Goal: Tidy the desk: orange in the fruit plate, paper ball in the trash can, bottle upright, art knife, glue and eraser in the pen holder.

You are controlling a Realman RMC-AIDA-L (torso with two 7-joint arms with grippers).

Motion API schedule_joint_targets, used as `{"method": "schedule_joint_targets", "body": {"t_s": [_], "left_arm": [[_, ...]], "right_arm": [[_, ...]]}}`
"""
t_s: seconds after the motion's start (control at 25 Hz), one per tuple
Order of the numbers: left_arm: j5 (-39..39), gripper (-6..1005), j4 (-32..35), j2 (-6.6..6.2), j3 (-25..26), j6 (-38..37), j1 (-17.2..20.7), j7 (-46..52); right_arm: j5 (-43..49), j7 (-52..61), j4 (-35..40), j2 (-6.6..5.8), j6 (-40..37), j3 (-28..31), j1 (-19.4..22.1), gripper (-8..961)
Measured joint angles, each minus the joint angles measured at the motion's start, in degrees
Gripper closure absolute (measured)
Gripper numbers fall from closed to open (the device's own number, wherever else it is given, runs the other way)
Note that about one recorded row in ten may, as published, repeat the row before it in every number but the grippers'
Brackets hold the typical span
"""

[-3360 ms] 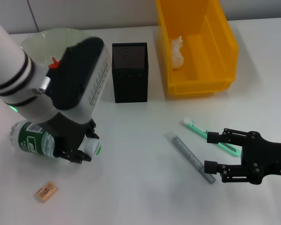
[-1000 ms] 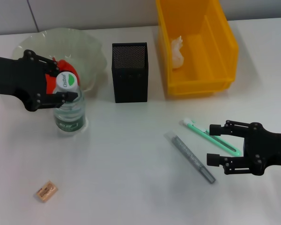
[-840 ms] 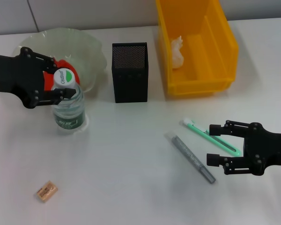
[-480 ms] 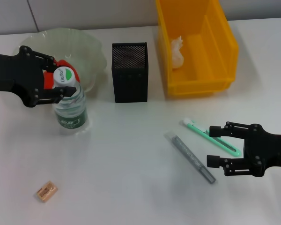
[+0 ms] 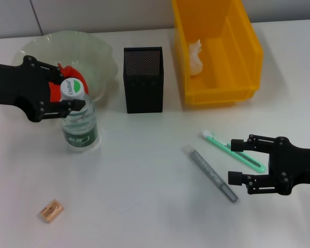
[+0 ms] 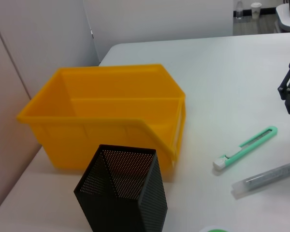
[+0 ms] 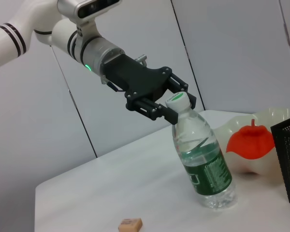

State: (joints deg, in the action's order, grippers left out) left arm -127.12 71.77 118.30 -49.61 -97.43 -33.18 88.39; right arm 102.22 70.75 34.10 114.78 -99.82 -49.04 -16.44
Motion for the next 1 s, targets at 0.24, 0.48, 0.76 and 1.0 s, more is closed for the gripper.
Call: {"method": "schedule_joint_targets", "body": {"t_s": [0.24, 0.48, 0.76, 1.0], "left_arm": [[0.32, 479, -0.24, 0.08, 0.13, 0.63, 0.03, 0.79], [0.39, 474, -0.58, 0.15, 0.14, 1.15, -0.14, 0.86], [0.81, 328, -0.08, 0.11, 0.26, 1.23, -0.37, 1.01], [3.73, 219, 4.17, 0.08, 2.3, 2.07, 0.24, 1.68]], "right_arm": [[0.17, 0.0, 0.0, 0.0, 0.05, 0.0, -0.01, 111], [0.25, -0.01, 0.0, 0.0, 0.07, 0.0, -0.07, 111], [0.28, 0.0, 0.0, 0.0, 0.07, 0.0, -0.09, 111], [0.31, -0.1, 0.0, 0.0, 0.06, 0.01, 0.0, 111]]}}
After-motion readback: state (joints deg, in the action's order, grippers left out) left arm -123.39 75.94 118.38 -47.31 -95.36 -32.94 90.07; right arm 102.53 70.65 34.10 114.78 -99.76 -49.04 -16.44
